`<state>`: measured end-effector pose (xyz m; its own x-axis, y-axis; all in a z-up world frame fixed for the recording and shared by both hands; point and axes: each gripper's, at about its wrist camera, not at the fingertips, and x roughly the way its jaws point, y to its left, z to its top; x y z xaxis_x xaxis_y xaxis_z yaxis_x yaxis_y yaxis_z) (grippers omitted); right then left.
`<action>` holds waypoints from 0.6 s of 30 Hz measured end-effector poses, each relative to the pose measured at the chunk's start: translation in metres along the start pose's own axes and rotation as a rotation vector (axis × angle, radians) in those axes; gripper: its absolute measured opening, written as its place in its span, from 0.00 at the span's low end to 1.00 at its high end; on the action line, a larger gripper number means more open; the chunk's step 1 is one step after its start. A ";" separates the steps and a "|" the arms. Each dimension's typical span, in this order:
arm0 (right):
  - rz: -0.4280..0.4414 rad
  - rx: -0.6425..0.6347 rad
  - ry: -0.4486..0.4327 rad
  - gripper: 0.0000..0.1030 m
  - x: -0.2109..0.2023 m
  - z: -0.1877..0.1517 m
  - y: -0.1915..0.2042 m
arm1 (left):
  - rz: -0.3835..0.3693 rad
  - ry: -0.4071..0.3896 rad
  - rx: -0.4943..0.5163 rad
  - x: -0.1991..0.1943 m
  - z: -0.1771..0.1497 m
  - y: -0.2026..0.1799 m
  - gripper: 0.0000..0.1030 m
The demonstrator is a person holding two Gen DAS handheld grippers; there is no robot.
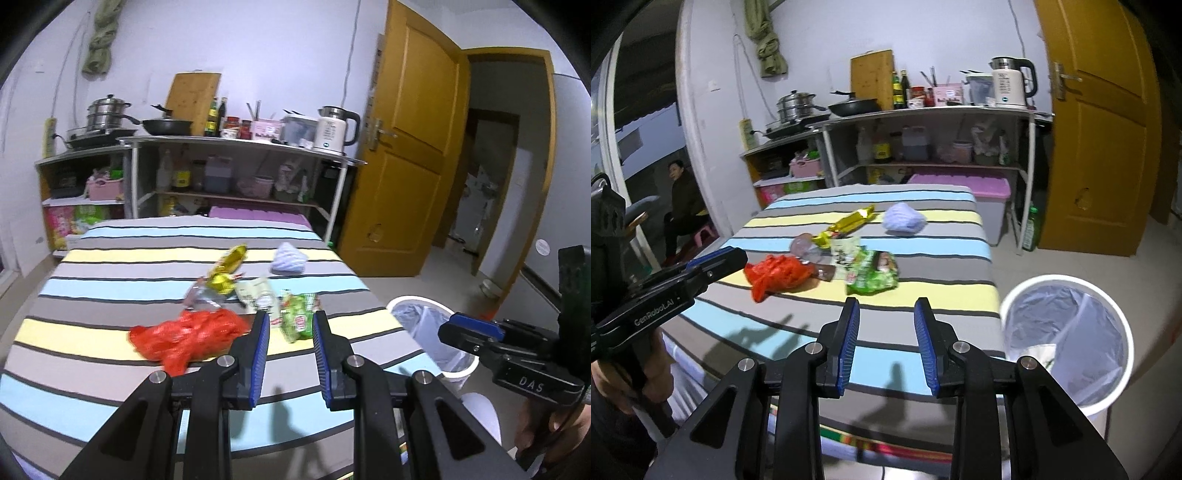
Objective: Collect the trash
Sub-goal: 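Move both tools back over the table toward the red bag and green bag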
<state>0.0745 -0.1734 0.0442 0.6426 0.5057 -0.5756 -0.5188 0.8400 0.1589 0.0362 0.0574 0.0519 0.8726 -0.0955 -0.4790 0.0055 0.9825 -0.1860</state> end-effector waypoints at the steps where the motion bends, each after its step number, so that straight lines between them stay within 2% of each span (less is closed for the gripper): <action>1: 0.006 -0.004 0.001 0.31 0.001 0.001 0.003 | 0.013 0.000 -0.005 -0.003 -0.001 0.006 0.22; 4: 0.028 -0.012 0.008 0.35 0.008 0.003 0.012 | 0.039 -0.002 -0.014 -0.008 -0.004 0.020 0.22; 6: 0.036 -0.016 0.010 0.42 0.012 0.004 0.015 | 0.057 -0.002 -0.020 -0.010 -0.005 0.029 0.22; 10: 0.044 -0.031 0.023 0.43 0.022 0.005 0.021 | 0.088 0.002 -0.034 -0.010 -0.007 0.045 0.23; 15: 0.054 -0.040 0.039 0.43 0.034 0.007 0.025 | 0.111 0.008 -0.056 -0.005 -0.007 0.060 0.39; 18: 0.060 -0.042 0.050 0.43 0.042 0.009 0.025 | 0.120 0.020 -0.064 0.002 -0.007 0.070 0.41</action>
<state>0.0934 -0.1289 0.0309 0.5814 0.5436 -0.6054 -0.5792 0.7991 0.1612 0.0349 0.1245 0.0323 0.8551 0.0187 -0.5182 -0.1307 0.9749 -0.1805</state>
